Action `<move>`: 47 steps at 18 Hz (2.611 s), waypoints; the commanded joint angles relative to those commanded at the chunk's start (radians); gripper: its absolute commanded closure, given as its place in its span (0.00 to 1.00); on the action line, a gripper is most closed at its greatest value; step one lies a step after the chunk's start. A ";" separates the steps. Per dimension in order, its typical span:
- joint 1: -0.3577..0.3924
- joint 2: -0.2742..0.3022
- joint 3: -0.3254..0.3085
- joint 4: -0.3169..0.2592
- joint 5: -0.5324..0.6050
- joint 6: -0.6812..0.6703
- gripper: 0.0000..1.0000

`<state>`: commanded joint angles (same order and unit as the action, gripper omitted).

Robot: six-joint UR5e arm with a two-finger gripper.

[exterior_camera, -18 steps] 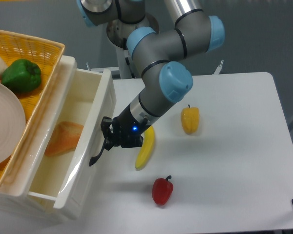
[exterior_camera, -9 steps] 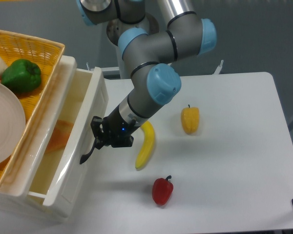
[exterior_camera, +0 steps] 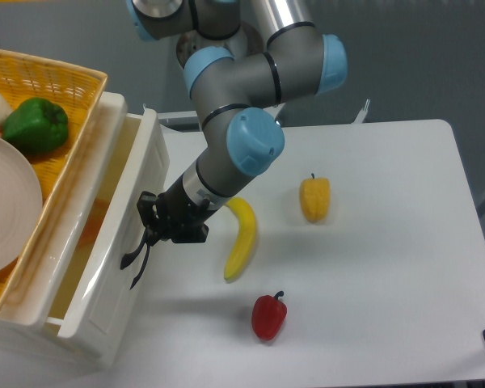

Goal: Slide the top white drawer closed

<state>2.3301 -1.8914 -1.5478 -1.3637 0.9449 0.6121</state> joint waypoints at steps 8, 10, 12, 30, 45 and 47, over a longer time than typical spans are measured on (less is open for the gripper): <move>-0.017 0.000 -0.005 0.005 0.000 -0.012 0.89; -0.024 -0.003 -0.005 0.011 0.002 -0.024 0.89; -0.028 -0.003 -0.006 0.011 0.002 -0.028 0.89; 0.060 0.002 0.005 0.017 0.057 -0.021 0.77; 0.394 -0.015 0.015 0.014 0.245 0.257 0.12; 0.431 -0.024 0.017 0.014 0.285 0.307 0.01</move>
<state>2.7610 -1.9159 -1.5309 -1.3499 1.2301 0.9186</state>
